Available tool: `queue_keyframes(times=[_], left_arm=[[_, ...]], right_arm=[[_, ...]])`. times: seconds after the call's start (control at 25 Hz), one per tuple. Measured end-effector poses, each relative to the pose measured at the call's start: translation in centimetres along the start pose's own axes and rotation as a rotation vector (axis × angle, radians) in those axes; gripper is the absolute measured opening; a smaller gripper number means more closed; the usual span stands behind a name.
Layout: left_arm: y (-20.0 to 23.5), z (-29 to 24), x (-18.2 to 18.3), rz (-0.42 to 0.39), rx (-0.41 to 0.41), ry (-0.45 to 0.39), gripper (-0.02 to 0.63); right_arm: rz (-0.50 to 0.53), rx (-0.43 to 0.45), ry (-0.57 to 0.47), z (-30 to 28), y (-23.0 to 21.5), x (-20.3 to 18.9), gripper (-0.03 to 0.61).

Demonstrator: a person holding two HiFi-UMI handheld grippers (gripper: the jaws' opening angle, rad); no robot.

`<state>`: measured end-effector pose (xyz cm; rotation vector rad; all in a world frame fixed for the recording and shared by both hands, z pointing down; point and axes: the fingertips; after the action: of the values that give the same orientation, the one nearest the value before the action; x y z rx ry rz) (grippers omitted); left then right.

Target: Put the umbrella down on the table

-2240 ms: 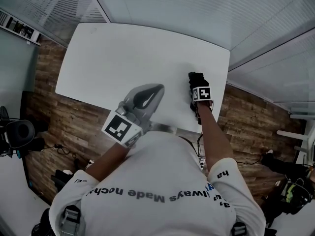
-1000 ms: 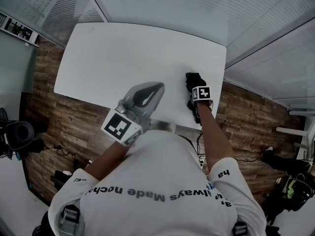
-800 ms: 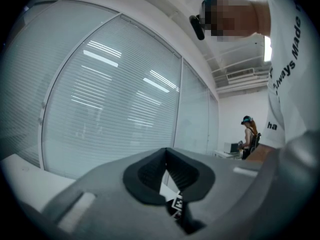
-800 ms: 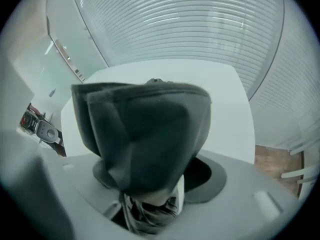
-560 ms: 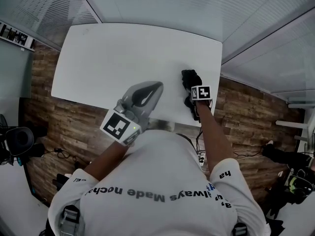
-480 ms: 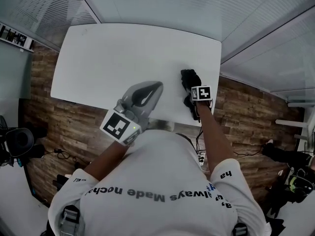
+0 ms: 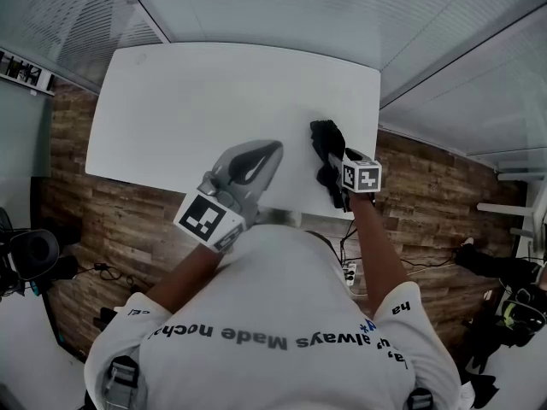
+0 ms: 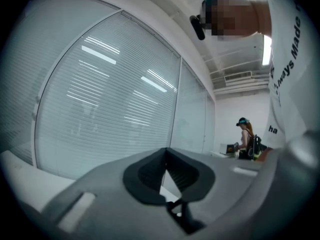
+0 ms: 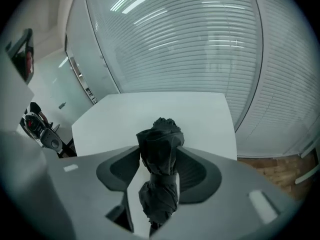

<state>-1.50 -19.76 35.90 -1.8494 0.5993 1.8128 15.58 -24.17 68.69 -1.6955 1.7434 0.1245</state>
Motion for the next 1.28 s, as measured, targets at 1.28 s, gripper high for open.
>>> queue_keyframes(times=[1.28], left_arm=[[0.1, -1.1, 0.5, -0.003, 0.0, -0.013, 0.003]], right_arm=[[0.329, 0.256, -0.685, 26.3, 18.7, 11.6, 0.126]])
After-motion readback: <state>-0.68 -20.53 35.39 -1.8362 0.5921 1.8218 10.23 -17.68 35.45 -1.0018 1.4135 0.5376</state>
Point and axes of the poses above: the fingertips, and each gripper's own axes: z backward along the fingers, y to its left, x out of its top, and after that the axes turned 11 degrees about -z, right-handed
